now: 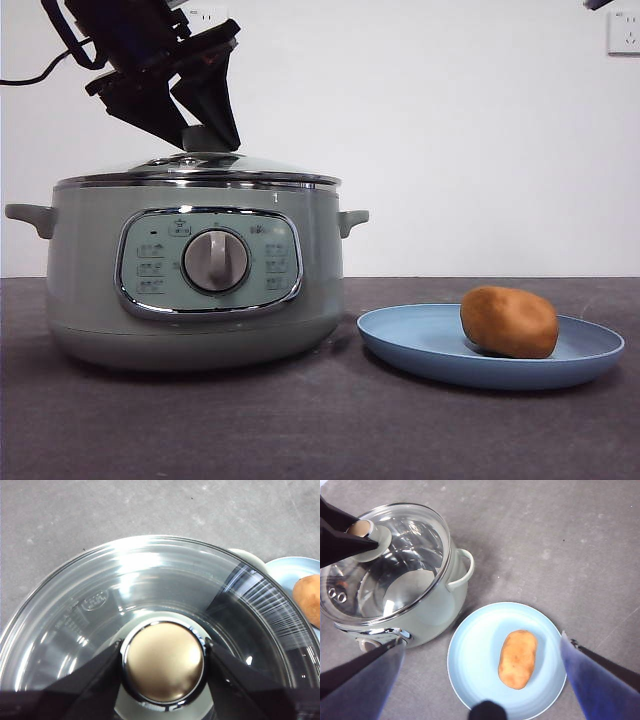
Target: Take the potato out from the steamer,put the potato on the plate,close the lid
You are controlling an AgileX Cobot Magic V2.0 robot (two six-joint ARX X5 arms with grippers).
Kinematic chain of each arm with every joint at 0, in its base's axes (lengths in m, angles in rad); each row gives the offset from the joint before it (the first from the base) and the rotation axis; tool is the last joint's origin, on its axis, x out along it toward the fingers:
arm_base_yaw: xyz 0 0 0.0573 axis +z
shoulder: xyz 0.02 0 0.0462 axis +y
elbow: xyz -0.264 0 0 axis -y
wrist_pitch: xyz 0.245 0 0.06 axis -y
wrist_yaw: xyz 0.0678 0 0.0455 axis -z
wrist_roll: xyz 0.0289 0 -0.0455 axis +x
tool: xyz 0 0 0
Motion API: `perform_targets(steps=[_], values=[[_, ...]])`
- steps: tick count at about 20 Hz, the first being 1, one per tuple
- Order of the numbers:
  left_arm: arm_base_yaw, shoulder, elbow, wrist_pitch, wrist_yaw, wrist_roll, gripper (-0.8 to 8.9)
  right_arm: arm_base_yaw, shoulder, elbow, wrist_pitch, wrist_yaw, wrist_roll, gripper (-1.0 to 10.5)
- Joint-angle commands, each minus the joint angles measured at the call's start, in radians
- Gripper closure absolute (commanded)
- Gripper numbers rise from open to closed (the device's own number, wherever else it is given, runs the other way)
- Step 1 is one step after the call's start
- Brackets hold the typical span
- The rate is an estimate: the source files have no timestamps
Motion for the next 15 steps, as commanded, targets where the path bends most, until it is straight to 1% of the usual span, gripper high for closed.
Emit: perform_targets(steps=[1,4,8,10,13,15], values=[[0.002,0.031,-0.026,-0.066,-0.002,-0.013,7.89,0.000,0.001,0.003,0.005,0.002,0.009,4.1],[0.002,0.030,-0.026,-0.069,-0.004,-0.037,3.36,0.000,0.001,0.003,0.005,0.002,0.009,4.1],[0.002,0.030,-0.021,-0.064,-0.005,-0.038,3.28,0.000,0.001,0.003,0.003,0.001,0.009,4.1],[0.002,0.028,0.005,-0.063,-0.031,-0.038,3.28,0.000,0.001,0.003,0.003,-0.002,0.009,4.1],[0.002,0.002,0.089,-0.100,-0.055,-0.037,3.28,0.000,0.001,0.003,-0.003,-0.002,0.009,4.1],[0.002,-0.020,0.190,-0.175,-0.055,-0.032,3.29,0.000,0.001,0.003,-0.002,-0.005,0.009,4.1]])
